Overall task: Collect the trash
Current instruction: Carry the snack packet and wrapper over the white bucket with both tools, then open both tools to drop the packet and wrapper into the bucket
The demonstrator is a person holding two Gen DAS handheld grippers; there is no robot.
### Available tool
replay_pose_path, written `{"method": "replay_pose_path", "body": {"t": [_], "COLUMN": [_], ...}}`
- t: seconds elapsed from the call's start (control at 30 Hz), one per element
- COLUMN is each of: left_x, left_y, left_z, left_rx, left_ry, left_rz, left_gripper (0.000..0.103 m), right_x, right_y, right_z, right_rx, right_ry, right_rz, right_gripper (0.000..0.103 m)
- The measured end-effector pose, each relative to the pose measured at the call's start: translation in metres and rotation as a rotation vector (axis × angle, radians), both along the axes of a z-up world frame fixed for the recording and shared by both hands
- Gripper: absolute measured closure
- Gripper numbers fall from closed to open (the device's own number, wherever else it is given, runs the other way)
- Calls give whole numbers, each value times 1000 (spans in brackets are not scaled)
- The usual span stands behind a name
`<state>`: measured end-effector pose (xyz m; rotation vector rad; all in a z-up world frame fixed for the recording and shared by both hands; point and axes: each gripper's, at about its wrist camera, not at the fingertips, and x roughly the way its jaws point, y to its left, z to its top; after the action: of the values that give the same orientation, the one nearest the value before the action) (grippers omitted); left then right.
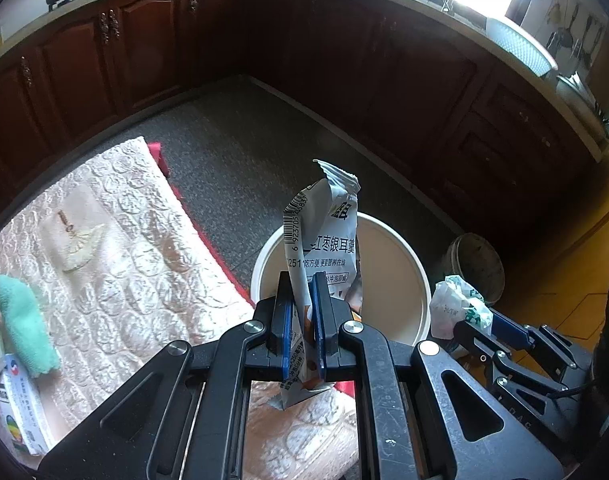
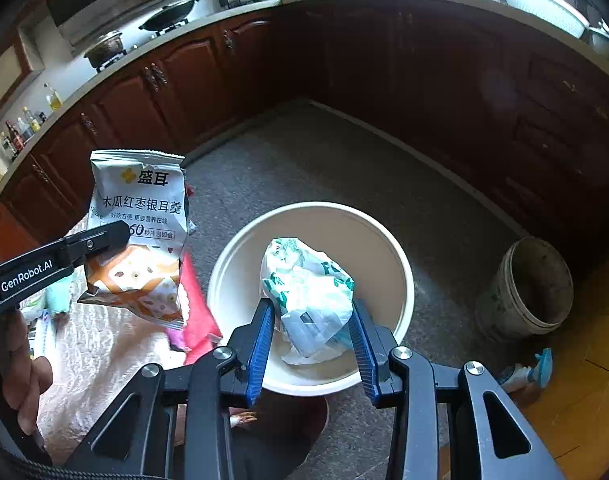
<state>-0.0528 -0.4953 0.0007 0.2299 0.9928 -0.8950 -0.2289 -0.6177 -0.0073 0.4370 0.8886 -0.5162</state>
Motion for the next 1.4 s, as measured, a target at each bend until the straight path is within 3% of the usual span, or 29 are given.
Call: {"method": "replay_pose_path", "body": {"t": [0.4,1.23,1.4], "left_x": [10,18,18], "left_y": [-17,-30,-29], "left_z": [-23,-45,-46], "left_rx": [11,-3,0], "left_ry": [42,92,74], "left_rz": [-9,-22,-22], "left_gripper": [96,96,86], "right_x": [5,20,20], "right_y": [-9,-21,-22], "right_z": [-26,-52,-56], "right_rx": [28,68,68], "right_ry": [36,73,80], "right_rz": [-21,-32,-34], "right_gripper": [66,64,57]}}
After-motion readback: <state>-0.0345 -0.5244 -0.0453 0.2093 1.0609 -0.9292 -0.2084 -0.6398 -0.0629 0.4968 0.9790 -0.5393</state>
